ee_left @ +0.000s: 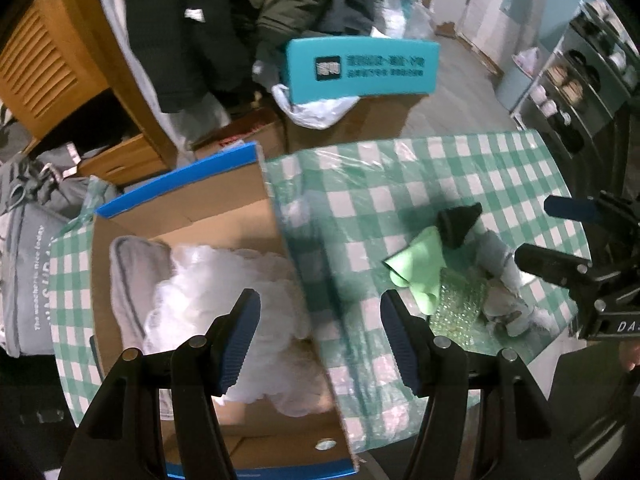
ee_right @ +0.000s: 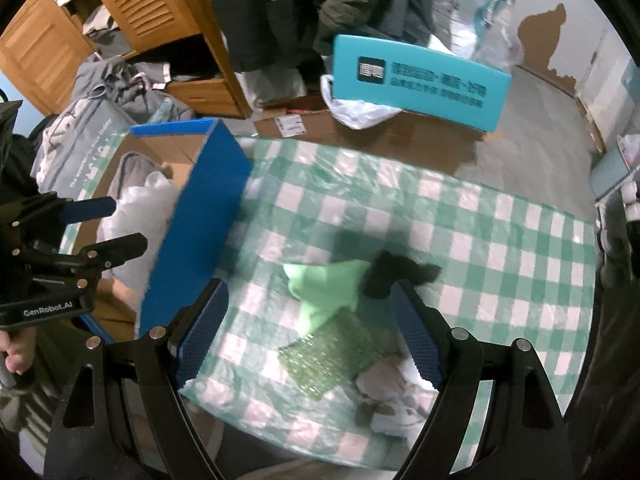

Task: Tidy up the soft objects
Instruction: 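Grasp the light green cloth with left tool while right tool grasps white-blue socks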

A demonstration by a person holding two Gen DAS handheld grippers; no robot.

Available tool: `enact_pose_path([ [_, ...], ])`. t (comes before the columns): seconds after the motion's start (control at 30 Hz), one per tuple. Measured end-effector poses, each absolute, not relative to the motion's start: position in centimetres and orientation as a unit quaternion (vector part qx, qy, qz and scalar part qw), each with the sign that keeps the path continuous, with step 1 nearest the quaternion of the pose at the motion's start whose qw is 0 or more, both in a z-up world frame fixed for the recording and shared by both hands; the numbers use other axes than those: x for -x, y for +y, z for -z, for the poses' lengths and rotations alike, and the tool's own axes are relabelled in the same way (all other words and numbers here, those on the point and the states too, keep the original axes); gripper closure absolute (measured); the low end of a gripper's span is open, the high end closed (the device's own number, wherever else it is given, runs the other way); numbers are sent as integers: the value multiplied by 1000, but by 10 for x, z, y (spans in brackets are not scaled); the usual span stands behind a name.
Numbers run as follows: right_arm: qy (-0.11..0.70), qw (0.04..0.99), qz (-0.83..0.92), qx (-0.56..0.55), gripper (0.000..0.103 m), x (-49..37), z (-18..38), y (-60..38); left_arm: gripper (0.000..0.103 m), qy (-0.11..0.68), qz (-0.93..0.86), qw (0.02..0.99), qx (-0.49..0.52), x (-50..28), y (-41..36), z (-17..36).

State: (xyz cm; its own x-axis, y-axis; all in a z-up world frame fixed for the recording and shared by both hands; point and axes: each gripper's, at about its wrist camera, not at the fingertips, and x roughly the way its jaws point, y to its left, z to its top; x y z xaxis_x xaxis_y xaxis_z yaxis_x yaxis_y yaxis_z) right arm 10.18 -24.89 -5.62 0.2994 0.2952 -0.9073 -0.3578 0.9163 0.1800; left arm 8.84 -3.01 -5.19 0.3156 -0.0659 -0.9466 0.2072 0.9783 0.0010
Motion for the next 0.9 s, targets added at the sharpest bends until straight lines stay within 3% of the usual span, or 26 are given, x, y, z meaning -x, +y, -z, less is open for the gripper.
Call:
enact_pose_path([
  [0.9, 607, 783, -136, 0, 21, -98, 125, -351, 38, 624, 148, 759, -111, -101, -118, 115],
])
